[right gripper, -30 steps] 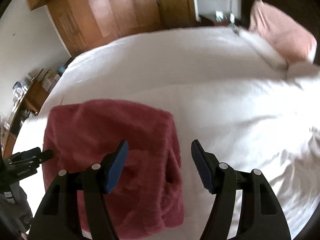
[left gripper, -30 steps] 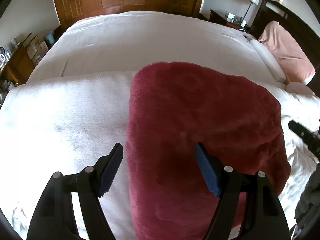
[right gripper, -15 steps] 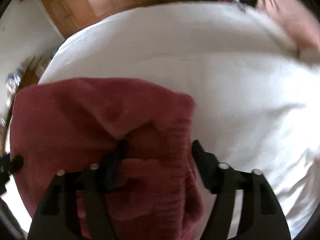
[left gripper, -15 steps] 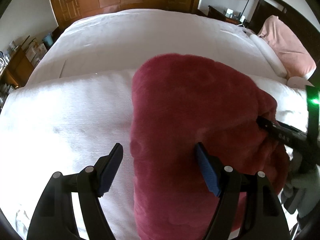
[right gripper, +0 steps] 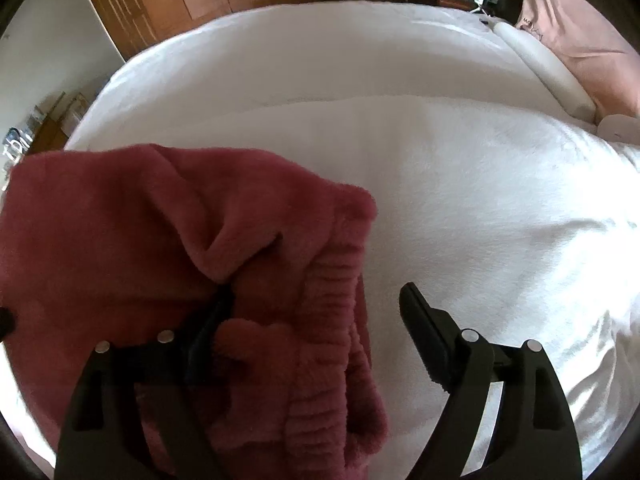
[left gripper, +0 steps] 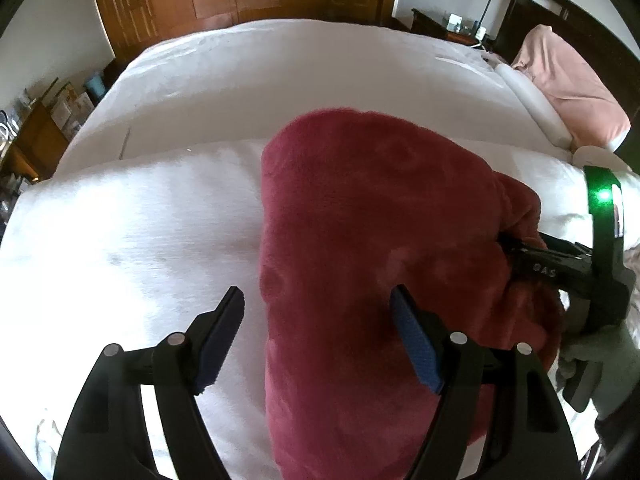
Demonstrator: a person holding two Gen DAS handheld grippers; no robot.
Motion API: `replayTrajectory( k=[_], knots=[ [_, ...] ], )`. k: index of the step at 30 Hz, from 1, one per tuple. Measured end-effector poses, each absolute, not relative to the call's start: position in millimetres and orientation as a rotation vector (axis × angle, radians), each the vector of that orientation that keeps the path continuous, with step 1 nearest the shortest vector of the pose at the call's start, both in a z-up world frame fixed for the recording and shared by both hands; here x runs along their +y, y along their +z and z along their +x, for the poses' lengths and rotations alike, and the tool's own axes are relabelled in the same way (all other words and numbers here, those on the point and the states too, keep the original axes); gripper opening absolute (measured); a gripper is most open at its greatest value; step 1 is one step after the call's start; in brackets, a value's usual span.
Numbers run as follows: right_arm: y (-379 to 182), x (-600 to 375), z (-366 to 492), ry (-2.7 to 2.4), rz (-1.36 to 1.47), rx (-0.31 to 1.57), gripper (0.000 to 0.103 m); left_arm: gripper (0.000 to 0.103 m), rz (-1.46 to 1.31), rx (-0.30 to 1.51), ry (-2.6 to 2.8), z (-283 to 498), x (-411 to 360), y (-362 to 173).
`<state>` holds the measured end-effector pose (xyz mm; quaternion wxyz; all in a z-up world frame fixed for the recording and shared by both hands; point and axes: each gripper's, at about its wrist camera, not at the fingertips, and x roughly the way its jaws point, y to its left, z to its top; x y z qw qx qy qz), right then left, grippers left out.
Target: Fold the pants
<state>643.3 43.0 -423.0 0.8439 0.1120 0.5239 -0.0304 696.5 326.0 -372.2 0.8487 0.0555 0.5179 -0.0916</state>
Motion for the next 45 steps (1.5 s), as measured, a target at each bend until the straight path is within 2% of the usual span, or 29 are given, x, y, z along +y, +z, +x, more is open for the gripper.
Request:
replayTrajectory(
  k=[12, 14, 17, 19, 26, 34, 45],
  knots=[
    [-363, 31, 565, -0.061, 0.305, 0.961, 0.085, 0.086, 0.151, 1.019, -0.156, 663, 336, -340],
    [-354, 36, 546, -0.048, 0.315, 0.956, 0.085, 0.095, 0.148, 1.020, -0.160, 656, 338, -335],
    [-341, 39, 519, -0.031, 0.324, 0.952, 0.095, 0.096, 0.150, 1.006, -0.173, 642, 339, -323],
    [-330, 45, 500, -0.018, 0.325, 0.941, 0.096, 0.098, 0.175, 0.999, -0.186, 632, 336, -315],
    [-278, 65, 455, -0.020, 0.294, 0.857, 0.097, 0.098, 0.250, 0.953, -0.232, 597, 319, -285],
    [-212, 84, 417, -0.048, 0.215, 0.725, 0.100, 0.098, 0.315, 0.807, -0.264, 551, 303, -236],
    [-170, 111, 386, -0.021, 0.110, 0.668, 0.100, 0.098, 0.230, 0.779, -0.153, 518, 312, -196]
  ],
)
